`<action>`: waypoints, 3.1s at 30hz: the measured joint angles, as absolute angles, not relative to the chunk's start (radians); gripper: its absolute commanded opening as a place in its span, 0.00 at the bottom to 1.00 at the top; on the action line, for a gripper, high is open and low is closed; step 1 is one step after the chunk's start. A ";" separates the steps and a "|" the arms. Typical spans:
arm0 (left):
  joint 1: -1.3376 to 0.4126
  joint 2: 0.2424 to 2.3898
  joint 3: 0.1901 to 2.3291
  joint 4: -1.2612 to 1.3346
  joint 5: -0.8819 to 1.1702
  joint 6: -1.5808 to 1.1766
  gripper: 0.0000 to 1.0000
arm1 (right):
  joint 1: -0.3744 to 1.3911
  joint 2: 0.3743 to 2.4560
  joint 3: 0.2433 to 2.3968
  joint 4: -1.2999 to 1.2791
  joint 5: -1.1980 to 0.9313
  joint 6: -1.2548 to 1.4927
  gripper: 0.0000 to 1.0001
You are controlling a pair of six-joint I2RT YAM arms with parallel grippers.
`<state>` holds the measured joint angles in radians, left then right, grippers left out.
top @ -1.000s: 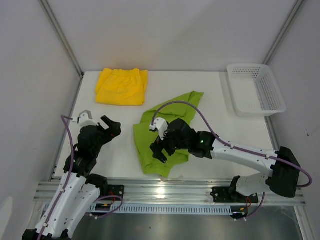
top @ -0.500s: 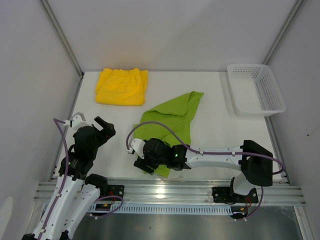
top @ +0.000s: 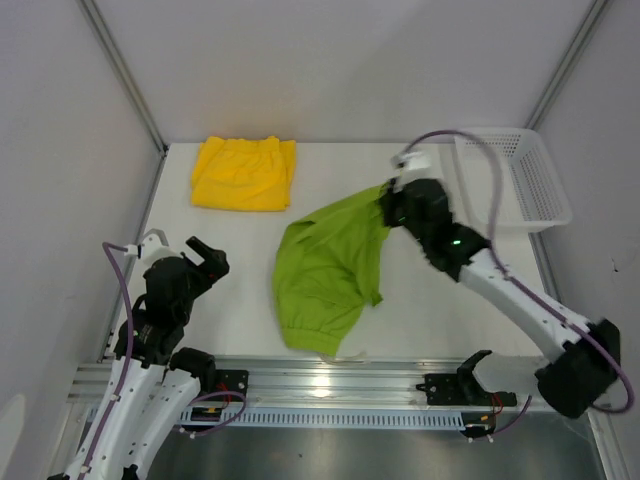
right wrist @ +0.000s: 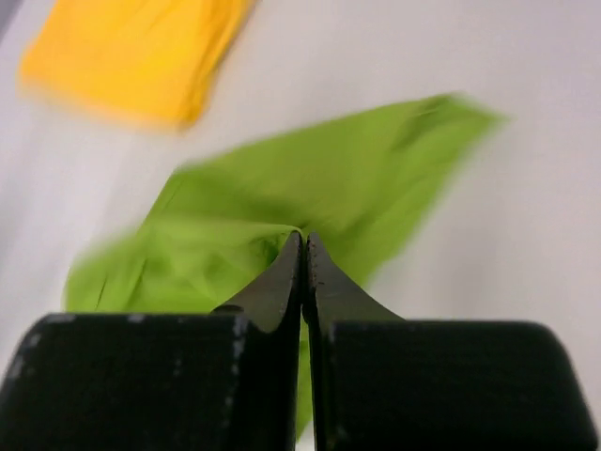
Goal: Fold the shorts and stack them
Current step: Flatten the shorts out
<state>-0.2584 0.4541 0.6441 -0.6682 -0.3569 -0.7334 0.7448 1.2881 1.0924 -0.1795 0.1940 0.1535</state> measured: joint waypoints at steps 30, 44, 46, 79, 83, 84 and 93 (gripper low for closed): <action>-0.258 0.566 0.577 -0.499 -0.230 -0.725 0.99 | 1.278 1.527 1.163 -0.398 0.183 0.425 0.94; -0.258 0.482 0.582 -0.589 -0.330 -0.787 0.99 | 1.439 1.867 1.411 -0.645 0.652 0.848 0.97; -0.258 0.477 0.582 -0.593 -0.330 -0.786 0.99 | 1.439 1.911 1.457 -0.689 0.694 0.891 0.94; -0.434 0.807 0.324 -0.117 0.109 -0.772 0.99 | 1.198 0.952 0.666 -0.453 0.675 1.086 0.00; -0.527 0.892 0.291 0.007 0.109 -0.808 0.99 | 1.105 0.806 0.585 -0.440 0.616 1.059 0.00; -0.548 0.915 0.286 0.039 0.108 -0.818 0.99 | 1.077 0.775 0.577 -0.445 0.603 1.053 0.00; -0.761 1.104 0.333 0.170 0.031 -0.865 0.99 | 0.884 0.603 0.542 -0.583 0.577 1.039 0.00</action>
